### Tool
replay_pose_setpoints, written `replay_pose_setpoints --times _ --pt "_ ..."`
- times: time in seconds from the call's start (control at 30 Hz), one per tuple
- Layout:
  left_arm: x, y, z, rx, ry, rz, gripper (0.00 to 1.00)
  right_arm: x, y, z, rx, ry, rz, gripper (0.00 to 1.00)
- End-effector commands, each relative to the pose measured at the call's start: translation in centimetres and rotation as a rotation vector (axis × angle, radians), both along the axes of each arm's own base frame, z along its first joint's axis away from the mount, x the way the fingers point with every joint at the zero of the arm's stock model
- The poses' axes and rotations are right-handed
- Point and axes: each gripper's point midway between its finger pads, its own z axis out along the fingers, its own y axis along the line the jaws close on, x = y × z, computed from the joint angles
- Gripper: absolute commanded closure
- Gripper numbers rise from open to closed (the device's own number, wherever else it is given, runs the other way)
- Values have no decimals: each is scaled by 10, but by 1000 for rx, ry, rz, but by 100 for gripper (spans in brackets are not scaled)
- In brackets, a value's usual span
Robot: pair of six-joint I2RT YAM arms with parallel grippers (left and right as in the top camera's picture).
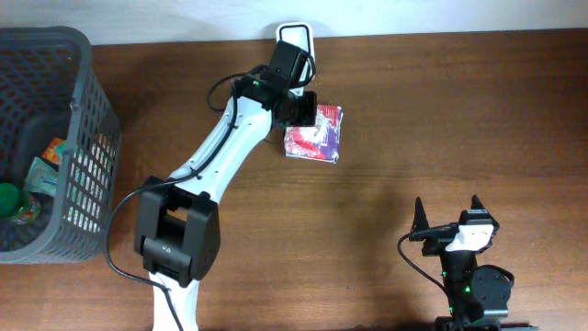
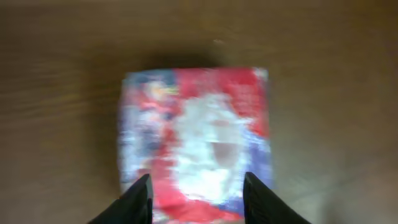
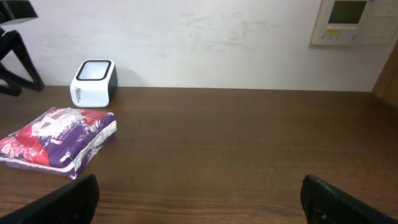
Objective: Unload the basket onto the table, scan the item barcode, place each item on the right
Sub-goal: 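Lift the red-purple package out and place it on the table near the scanner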
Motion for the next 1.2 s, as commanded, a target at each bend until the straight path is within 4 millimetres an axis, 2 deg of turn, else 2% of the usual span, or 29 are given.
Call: replay_pose_setpoints --times 0.0,0.03,0.07,0.1,0.13,0.2,0.33,0.37,0.4,0.43,0.47,0.5,0.53,0.6,0.7,0.77,0.83,0.9,0.97,1.17 --pt "13 28 7 139 -70 83 43 0 -2 -3 -3 3 -8 1" --pt "13 29 -5 152 -51 83 42 0 -2 -3 -3 3 -8 1" --pt "14 31 -15 171 -39 87 31 0 -2 -3 -3 3 -8 1" --pt "15 31 -23 180 -29 88 9 0 -2 -3 -3 3 -8 1" --pt "16 33 -38 191 -6 90 1 0 -2 -3 -3 3 -8 1" --pt "17 37 -59 188 38 91 1 0 -2 -3 -3 3 -8 1" --pt "5 19 -86 49 165 27 1 0 -2 -3 -3 3 -8 1" --pt "1 15 -94 23 196 12 5 0 -2 -3 -3 3 -8 1" --pt "-3 12 -103 11 227 2 16 0 -2 -3 -3 3 -8 1" --pt "-10 10 -113 8 262 -7 33 0 -2 -3 -3 3 -8 1" --pt "-16 11 -117 16 289 -8 55 0 -2 -3 -3 3 -8 1" --pt "-19 12 -118 22 301 -9 73 0 -2 -3 -3 3 -8 1" --pt "-23 9 -118 16 316 -16 100 0 -2 -3 -3 3 -8 2" --pt "-30 3 -115 -21 348 -34 100 0 -2 -3 -3 3 -8 1" --pt "-37 3 -100 -32 360 -39 100 0 -2 -3 -3 3 -8 1" --pt "-43 -4 -76 -68 350 -60 100 0 -2 -3 -3 3 -8 1" --pt "-58 -16 -56 -118 377 -97 100 0 -2 -3 -3 3 -8 1" --pt "-68 -13 -52 -103 424 -20 100 0 -2 -3 -3 3 -8 1" --pt "-77 -4 -57 -85 516 193 100 0 -2 -3 -3 3 -8 1" --pt "-77 -21 -59 -56 462 210 97 0 -2 -3 -3 3 -8 1"
